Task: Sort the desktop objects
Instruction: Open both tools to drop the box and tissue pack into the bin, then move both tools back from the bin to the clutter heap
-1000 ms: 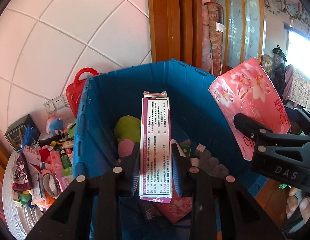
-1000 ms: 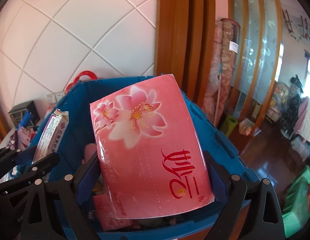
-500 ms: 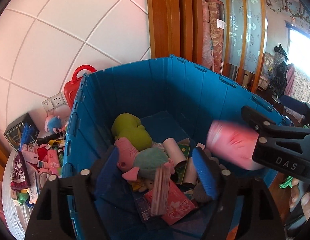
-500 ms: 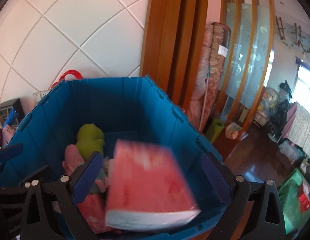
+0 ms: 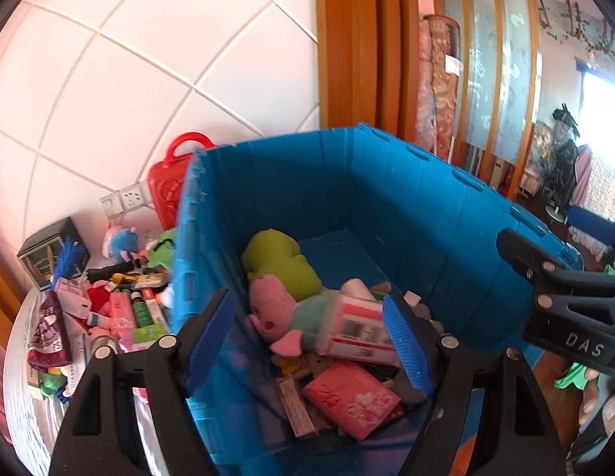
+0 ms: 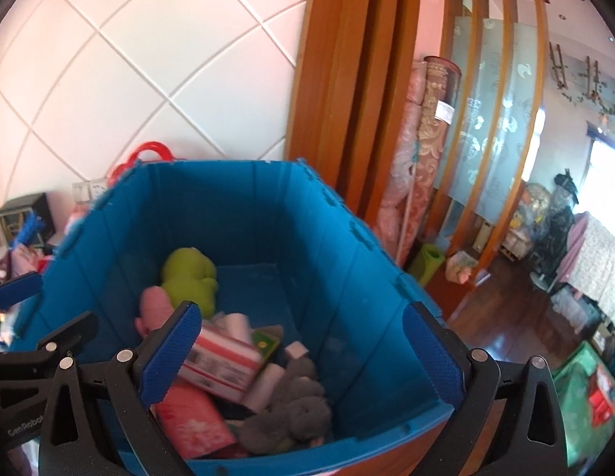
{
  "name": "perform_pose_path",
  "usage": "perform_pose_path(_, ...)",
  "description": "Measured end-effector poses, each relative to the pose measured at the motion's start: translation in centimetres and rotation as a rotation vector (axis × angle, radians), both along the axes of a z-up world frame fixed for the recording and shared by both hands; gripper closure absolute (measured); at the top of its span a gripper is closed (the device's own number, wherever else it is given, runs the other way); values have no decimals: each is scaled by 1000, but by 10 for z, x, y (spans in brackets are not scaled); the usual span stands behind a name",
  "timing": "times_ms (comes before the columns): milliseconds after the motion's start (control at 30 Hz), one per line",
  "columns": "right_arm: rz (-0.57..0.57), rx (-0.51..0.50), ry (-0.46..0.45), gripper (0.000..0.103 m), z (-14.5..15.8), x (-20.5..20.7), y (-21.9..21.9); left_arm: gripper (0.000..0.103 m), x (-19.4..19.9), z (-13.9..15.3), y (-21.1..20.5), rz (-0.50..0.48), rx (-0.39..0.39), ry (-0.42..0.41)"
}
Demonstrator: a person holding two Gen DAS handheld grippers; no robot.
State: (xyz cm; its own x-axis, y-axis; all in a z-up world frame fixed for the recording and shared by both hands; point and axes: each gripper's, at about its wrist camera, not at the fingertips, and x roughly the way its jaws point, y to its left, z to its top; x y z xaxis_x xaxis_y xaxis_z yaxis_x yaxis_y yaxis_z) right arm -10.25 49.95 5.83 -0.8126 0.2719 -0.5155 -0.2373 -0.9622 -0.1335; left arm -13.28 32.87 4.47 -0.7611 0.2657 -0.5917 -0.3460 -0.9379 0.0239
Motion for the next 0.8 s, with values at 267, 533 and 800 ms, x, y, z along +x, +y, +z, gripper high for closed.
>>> perform_pose_path(267,164,-33,44,0,18,3,-80,26,6,2,-92,130,5,32)
perform_pose_path(533,370,-86,24,0,10,-17,-195,26,2,-24,-218,289,-34,-15)
perform_pose_path(800,444,-126,-84,0,-32,-42,-303,26,-9,-79,-340,388,-45,-156)
